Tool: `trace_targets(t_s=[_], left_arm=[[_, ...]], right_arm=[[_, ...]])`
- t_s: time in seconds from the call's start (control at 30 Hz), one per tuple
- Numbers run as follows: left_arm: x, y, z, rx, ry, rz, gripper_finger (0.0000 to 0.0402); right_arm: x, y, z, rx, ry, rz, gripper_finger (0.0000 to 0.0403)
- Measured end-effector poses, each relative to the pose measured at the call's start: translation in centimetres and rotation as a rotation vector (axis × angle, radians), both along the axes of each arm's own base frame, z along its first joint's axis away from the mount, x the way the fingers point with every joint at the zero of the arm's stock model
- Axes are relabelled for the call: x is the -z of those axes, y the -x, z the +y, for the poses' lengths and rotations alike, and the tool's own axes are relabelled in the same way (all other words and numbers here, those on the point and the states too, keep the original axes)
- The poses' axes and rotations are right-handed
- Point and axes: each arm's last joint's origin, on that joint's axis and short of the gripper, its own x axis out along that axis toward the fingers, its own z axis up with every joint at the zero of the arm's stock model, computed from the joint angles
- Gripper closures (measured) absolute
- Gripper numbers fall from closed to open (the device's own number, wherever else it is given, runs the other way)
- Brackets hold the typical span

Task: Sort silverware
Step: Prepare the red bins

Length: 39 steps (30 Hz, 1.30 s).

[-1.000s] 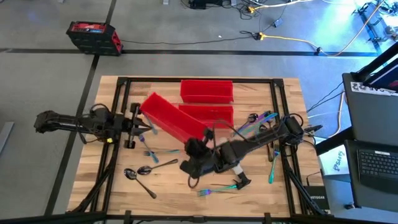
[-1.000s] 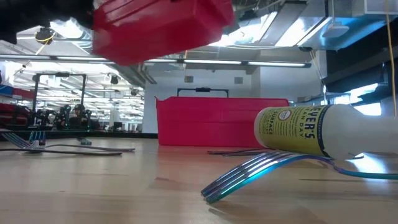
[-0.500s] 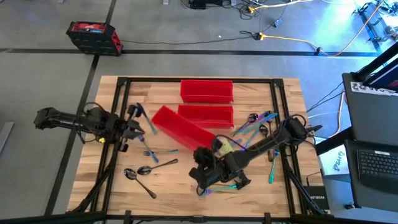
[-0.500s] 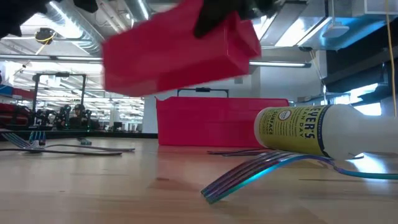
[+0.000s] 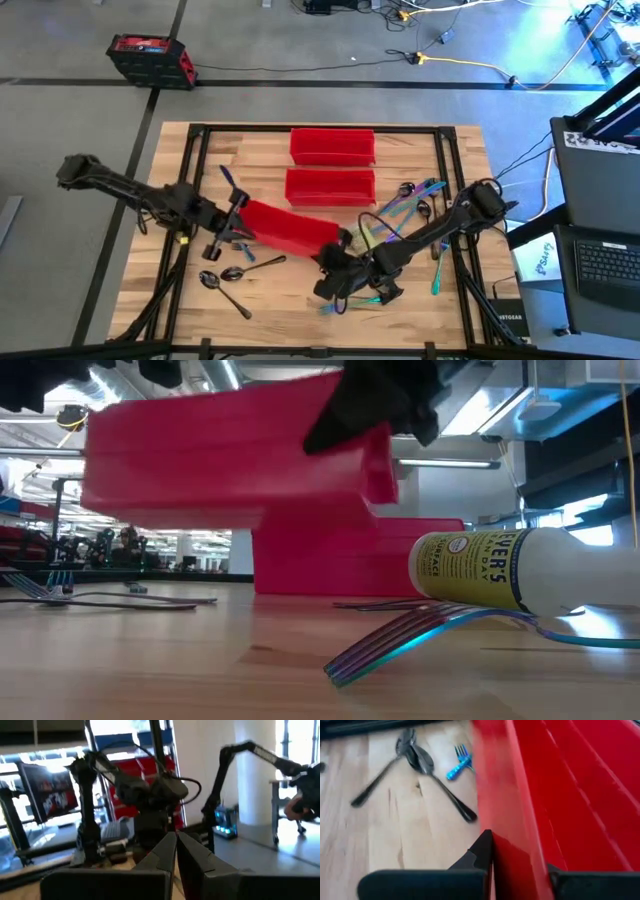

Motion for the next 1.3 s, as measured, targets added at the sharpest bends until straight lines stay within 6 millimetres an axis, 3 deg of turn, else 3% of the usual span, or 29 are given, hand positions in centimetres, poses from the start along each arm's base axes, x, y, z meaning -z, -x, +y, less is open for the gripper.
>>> trace_targets(t_s=[0.23,0.63,0.77,1.03,1.17,1.3], left_arm=[[-0.3,-0.7,-0.2,-0.002,-0.012,0.002,0.04],[-0.5,-0.8,-0.1,-0.039,-0.029,-0.006,0.04],[-0.5,-0.8,-0.1,-0.049,-0.029,-0.007,0.04],[-0.6,-0.8,0.0,-0.072,-0.017,-0.014,0.04],[-0.7,-0.8,0.0,-0.077,-0.013,-0.028,0.04],[-0.7,-0.8,0.1,-0.093,-0.01,-0.025,0.04]], right_arm=[[0.6,0.6,0.5,-0.041,0.062,0.043,0.0403],[0.2,3.9,5.8,-0.19,0.029,0.028,0.0403],[0.8,4.5,6.7,-0.265,-0.096,-0.058,0.0403],[3.3,6.5,5.5,-0.3,-0.214,-0.187,0.0403],[2.6,7.4,4.8,-0.334,-0.22,-0.174,0.0403],[1.2,8.2,4.8,-0.486,-0.144,-0.145,0.0403]])
